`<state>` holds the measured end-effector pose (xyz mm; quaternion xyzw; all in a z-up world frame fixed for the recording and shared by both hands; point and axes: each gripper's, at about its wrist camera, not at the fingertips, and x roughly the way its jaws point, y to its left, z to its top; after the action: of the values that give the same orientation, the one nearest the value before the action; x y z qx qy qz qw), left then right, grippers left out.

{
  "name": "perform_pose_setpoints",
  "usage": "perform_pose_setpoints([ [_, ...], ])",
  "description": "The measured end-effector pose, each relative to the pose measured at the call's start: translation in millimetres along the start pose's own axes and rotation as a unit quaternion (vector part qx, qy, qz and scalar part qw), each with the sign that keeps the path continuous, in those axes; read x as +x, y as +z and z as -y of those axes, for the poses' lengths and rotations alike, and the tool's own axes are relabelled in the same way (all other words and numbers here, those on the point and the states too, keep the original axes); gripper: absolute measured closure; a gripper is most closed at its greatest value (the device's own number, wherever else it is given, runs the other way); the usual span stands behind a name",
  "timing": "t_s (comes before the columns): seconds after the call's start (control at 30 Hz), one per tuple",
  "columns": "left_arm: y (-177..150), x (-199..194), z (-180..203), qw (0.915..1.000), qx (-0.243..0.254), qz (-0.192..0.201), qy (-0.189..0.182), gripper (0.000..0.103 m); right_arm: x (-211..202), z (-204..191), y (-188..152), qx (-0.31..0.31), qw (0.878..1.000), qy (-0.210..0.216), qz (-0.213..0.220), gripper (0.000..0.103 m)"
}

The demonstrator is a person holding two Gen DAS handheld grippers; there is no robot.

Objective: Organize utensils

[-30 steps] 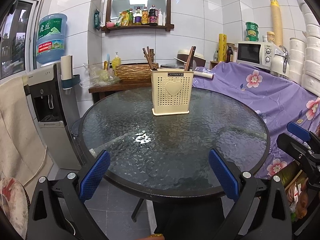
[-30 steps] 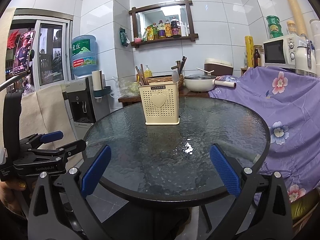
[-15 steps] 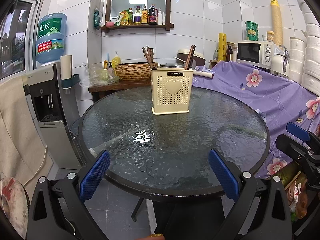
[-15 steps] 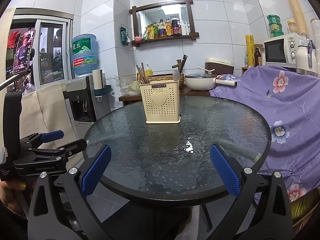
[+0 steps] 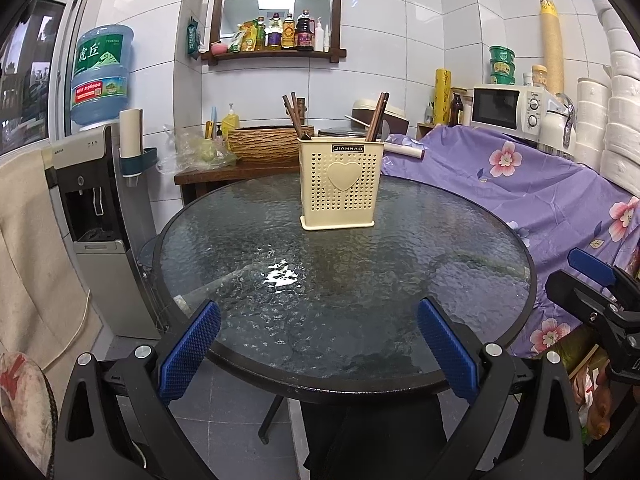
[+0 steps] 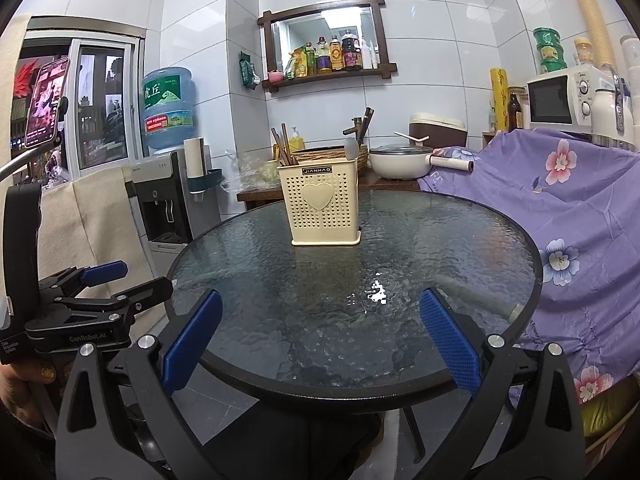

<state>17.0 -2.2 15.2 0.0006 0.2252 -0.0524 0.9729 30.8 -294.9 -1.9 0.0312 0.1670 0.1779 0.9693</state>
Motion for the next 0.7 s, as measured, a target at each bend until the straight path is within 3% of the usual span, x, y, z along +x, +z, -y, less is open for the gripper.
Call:
perform_pose_setpoints([
  [0.7, 1.4, 0.3, -3.6, 1.0000, 0.004, -0.003, 0.006, 0.006, 1.0, -1.9, -0.9, 0.001, 1.000, 0.000, -0.001, 0.006],
])
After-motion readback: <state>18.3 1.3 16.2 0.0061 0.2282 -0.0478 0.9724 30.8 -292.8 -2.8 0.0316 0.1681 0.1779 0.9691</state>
